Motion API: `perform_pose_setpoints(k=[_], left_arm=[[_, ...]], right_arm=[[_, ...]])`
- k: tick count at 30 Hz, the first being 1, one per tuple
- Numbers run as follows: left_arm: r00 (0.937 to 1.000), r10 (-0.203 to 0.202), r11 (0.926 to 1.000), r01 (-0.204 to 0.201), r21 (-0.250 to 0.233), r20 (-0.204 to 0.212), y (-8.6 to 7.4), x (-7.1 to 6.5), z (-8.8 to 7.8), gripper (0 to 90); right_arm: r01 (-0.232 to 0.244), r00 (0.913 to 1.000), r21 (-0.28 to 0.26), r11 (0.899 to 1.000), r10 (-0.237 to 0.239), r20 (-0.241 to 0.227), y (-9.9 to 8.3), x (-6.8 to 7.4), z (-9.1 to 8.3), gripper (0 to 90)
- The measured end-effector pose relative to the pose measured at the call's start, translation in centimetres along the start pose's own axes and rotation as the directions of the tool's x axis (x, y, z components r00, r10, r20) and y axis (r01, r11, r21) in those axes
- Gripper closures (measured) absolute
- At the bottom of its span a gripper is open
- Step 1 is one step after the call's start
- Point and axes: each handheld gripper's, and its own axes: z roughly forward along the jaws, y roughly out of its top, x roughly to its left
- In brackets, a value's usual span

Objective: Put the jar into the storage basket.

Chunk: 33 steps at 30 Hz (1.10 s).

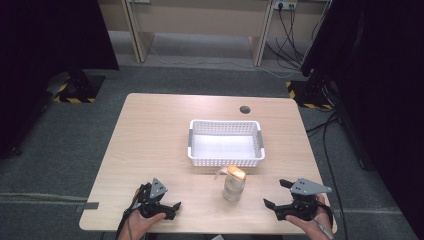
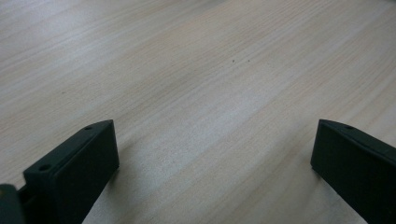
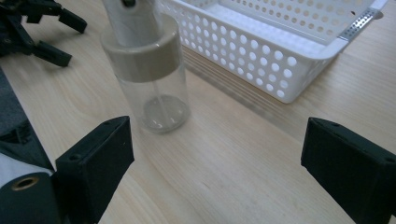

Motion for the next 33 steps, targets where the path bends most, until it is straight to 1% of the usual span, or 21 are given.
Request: perform_pose_setpoints(k=[6,8,12,20,27,33], left_arm=[[1.0000,0.000,1.0000,0.000,0.000,0.000,0.0,0.0,0.0,0.0],[1.0000,0.000,1.0000,0.000,0.000,0.000,0.0,0.0,0.0,0.0],[1.0000,0.000,1.0000,0.000,0.000,0.000,0.0,0.0,0.0,0.0],[1.0000,0.000,1.0000,0.000,0.000,0.000,0.0,0.0,0.0,0.0],[1.0000,0.000,1.0000,0.000,0.000,0.000,0.0,0.0,0.0,0.0],[1.0000,0.000,1.0000,0.000,0.000,0.000,0.0,0.0,0.0,0.0]], right_arm=[[-0.016,0.9993,-0.016,1.000,0.015,-0.034,0.6,0.2,0.1,9.6],[-0.015,0.9990,-0.020,1.000,0.014,-0.041,0.9,0.3,0.1,9.6],[0.001,0.9988,-0.023,1.000,-0.002,-0.049,1.3,0.7,0.3,9.7],[0.040,0.9959,-0.048,0.998,-0.044,-0.079,3.0,1.8,0.6,10.3],[0.051,0.9932,-0.059,0.997,-0.057,-0.101,3.8,2.4,0.9,10.8],[0.062,0.9921,-0.068,0.996,-0.069,-0.105,4.5,2.7,1.1,10.9]])
